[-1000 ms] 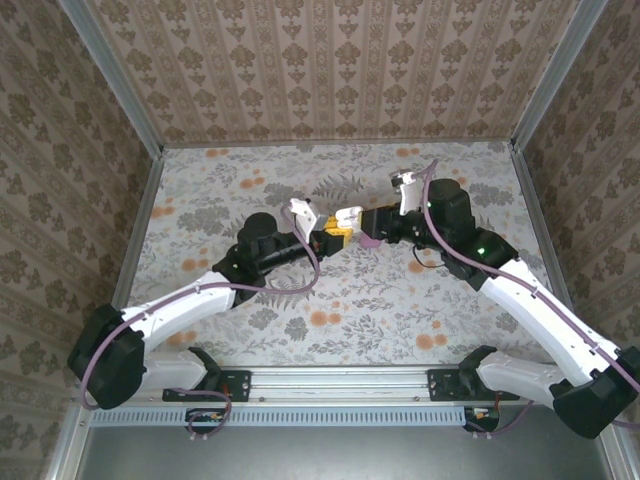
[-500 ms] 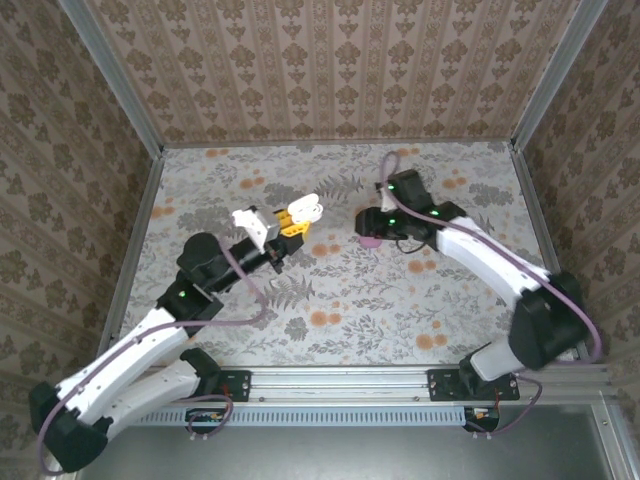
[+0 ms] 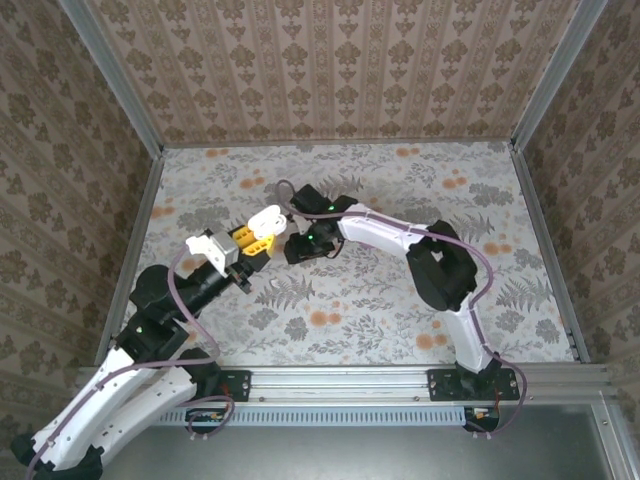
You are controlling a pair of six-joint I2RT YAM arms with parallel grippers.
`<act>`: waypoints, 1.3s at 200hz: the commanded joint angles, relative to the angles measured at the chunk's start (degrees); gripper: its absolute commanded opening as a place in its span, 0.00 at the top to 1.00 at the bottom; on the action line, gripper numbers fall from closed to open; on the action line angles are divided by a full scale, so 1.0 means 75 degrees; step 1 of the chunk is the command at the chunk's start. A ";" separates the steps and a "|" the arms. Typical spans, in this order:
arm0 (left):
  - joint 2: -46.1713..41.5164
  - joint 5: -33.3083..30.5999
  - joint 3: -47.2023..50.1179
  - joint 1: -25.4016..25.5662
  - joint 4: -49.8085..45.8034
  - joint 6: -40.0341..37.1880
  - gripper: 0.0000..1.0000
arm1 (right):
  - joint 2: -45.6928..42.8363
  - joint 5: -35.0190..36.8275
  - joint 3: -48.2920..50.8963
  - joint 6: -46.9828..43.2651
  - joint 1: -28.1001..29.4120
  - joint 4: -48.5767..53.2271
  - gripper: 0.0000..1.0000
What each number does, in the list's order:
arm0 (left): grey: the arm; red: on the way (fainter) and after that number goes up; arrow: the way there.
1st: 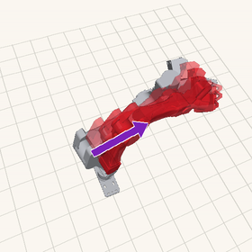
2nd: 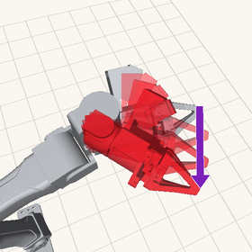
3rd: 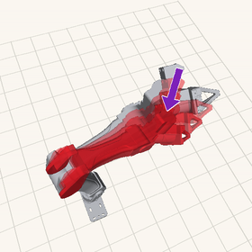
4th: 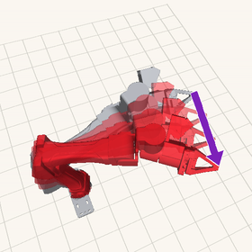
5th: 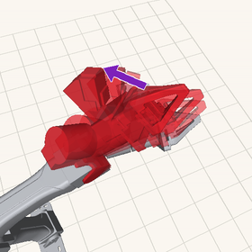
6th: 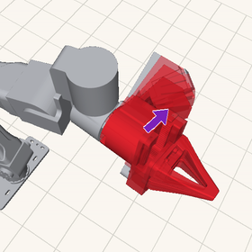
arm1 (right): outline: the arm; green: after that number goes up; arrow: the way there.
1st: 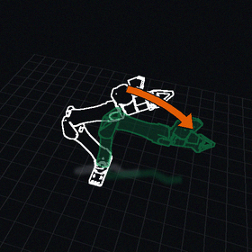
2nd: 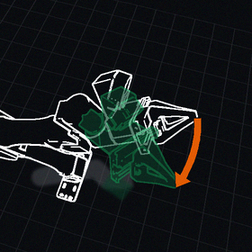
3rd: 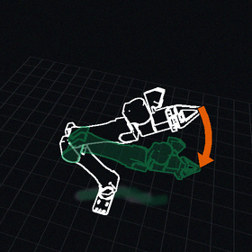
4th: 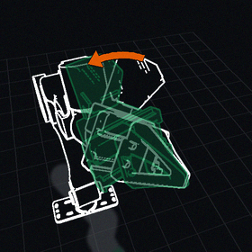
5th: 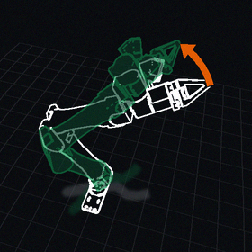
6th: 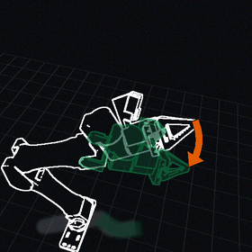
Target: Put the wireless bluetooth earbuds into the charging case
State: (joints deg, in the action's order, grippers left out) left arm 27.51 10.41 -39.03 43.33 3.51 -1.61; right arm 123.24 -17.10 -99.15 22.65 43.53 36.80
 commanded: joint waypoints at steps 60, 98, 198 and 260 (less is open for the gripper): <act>-0.0196 -0.0045 -0.0340 -0.0054 -0.0441 -0.0316 0.84 | 0.1743 0.0066 -0.2142 -0.0103 0.0812 0.1164 0.53; -0.0181 -0.0075 -0.0348 -0.0062 -0.0436 -0.0347 0.84 | 0.2055 0.0366 -0.2615 -0.0304 0.1000 0.1549 0.55; -0.0158 -0.0040 -0.0363 -0.0060 -0.0415 -0.0284 0.83 | 0.3009 0.1621 -0.4197 -0.0910 0.1457 0.3048 0.58; -0.0108 -0.0027 -0.0322 -0.0064 -0.0329 -0.0237 0.83 | 0.3059 0.1958 -0.4238 -0.0916 0.1591 0.3205 0.64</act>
State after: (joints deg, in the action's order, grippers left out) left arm 26.87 10.24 -39.81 43.29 -0.49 -2.90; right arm 144.49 -4.73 -129.62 16.38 55.00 57.14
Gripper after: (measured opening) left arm 0.208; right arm 0.379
